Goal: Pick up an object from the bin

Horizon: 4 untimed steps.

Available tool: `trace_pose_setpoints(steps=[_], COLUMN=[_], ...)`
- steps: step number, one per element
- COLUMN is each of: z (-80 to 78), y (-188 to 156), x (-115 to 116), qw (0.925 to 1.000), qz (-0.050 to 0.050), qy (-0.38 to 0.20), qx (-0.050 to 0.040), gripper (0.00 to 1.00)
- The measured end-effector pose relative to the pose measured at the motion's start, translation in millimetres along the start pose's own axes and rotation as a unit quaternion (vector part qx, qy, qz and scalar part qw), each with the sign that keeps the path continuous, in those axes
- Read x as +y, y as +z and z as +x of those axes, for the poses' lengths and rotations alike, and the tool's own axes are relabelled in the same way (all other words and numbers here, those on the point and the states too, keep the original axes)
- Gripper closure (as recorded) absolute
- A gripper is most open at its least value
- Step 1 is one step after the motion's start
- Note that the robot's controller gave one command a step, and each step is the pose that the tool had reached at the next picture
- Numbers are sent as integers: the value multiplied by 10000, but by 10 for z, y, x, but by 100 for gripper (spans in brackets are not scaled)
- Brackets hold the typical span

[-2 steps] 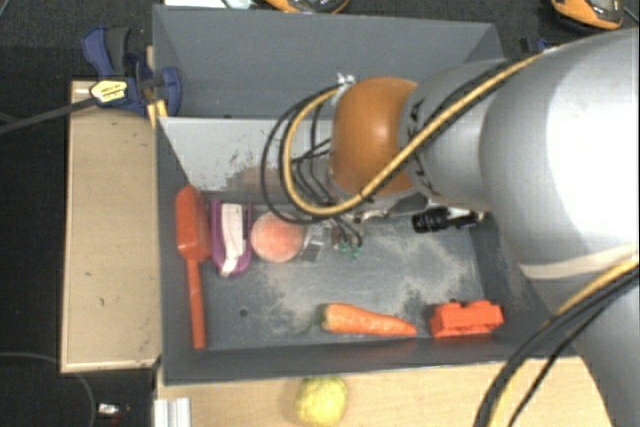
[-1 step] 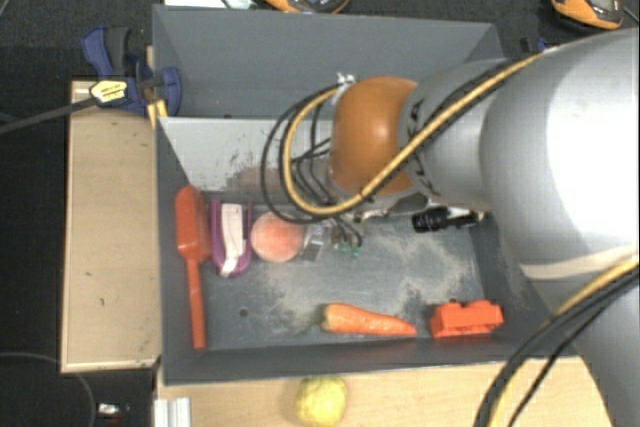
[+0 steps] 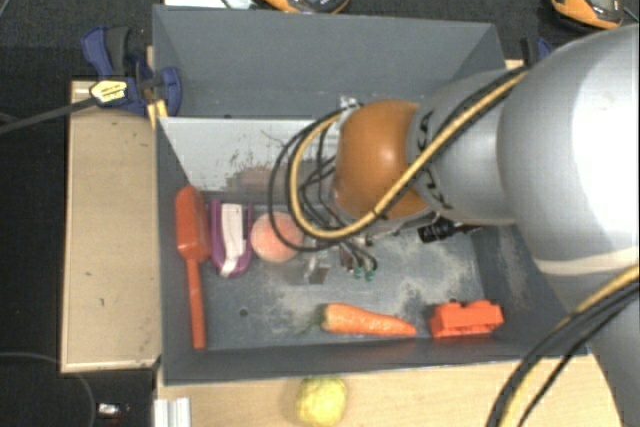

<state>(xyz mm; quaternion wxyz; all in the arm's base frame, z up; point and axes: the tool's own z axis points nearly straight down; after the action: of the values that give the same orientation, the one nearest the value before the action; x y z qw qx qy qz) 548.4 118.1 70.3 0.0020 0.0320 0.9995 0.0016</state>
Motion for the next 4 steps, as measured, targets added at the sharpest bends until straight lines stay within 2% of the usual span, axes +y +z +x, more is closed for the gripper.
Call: trace_pose_setpoints(steps=[1,3,4], z=[-300,-300,-364], y=[-2,-2,-2], x=[147,147,217], qw=[9977,9977,9977], qz=[-2,-3,-9], qy=[677,679,679], qx=[-7,-7,-16], gripper=[0,0,0])
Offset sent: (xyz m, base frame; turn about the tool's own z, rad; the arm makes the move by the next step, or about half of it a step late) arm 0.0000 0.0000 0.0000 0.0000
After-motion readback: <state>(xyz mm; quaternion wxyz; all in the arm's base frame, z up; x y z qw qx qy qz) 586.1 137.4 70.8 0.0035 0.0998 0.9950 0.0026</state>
